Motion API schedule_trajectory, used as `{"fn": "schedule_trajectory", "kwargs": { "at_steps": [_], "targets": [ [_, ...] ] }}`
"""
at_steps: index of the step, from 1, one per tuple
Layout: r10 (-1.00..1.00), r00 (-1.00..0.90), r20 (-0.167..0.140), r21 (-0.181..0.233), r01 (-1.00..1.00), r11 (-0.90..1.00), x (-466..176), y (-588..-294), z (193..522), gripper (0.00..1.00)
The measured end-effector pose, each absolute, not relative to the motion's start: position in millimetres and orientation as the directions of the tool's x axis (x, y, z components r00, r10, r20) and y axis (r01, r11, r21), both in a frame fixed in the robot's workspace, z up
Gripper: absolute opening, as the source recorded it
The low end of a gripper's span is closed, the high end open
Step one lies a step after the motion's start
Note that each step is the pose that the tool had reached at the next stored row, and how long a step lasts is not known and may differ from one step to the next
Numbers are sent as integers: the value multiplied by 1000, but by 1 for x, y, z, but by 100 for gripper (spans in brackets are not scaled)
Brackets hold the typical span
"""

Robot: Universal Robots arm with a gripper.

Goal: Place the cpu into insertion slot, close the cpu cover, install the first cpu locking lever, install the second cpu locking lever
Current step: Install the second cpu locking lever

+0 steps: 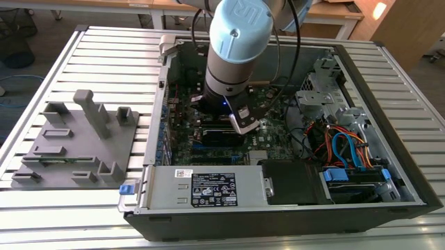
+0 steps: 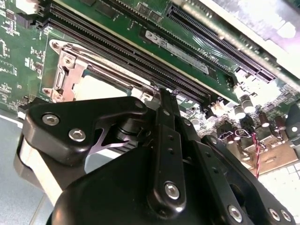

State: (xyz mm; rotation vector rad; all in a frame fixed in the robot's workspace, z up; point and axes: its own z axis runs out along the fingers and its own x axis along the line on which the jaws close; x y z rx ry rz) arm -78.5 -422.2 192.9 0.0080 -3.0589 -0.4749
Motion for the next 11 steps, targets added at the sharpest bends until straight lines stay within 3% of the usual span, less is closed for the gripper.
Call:
{"fn": "schedule_trajectory", "kwargs": {
  "at_steps": [11],
  "targets": [
    [-13,-999,44,315,2,949,-80,-422,189,10]
  ]
}}
